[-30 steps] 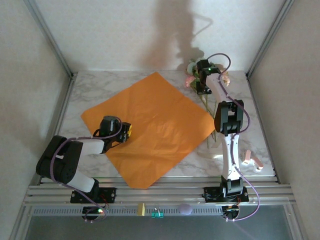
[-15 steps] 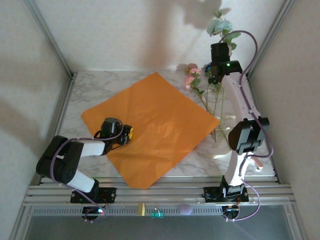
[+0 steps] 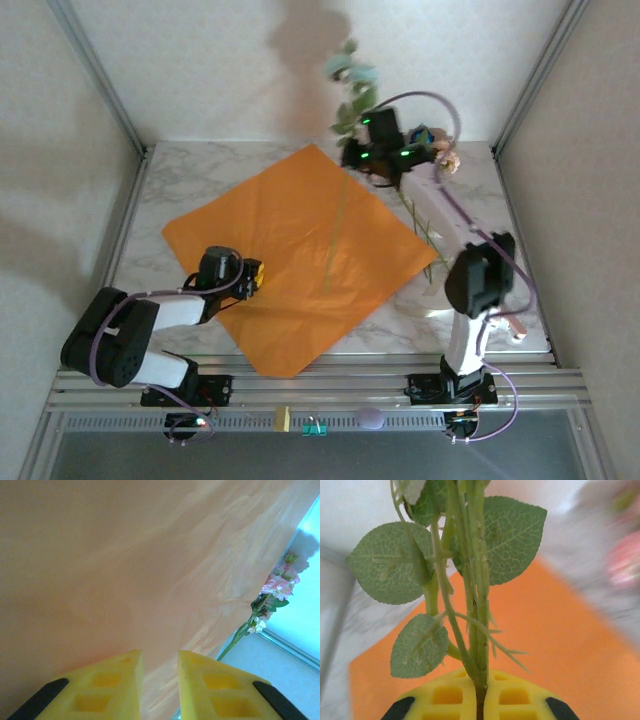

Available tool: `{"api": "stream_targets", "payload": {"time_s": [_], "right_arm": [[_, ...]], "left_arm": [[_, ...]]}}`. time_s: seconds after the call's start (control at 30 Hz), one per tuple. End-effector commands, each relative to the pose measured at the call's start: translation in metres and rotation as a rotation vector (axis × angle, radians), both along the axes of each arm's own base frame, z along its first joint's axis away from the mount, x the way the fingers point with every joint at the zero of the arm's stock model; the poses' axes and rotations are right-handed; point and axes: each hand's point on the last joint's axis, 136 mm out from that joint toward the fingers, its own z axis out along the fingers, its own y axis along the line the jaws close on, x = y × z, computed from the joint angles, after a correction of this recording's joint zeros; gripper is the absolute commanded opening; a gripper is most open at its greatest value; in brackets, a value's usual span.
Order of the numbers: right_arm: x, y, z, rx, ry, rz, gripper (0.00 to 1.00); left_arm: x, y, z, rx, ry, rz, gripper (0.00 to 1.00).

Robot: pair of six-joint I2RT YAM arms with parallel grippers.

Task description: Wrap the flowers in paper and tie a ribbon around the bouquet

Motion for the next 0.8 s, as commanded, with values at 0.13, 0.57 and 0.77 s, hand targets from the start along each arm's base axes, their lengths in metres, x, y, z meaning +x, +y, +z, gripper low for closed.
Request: {"api": "stream_targets", "payload": {"time_s": [0.13,0.57,0.77], "right_arm": [[0.012,0.113,-0.066,0.233,0.211,0.138,0.00],[0.022,0.004,-0.072,-0.071,0.218,0.010,0.55],[0.010,-0.165,-0.084,-0.283,0.228,-0.237,0.45]], "left_arm": [[-0.002,0.000,0.009,-0.037,-0.043,0.027,0.24],[0.000,-0.003,0.013,-0.045,-0.054,0.007,0.23],[0.016,-0.010,0.031,0.002,-0.092,-0.045,0.23]]}}
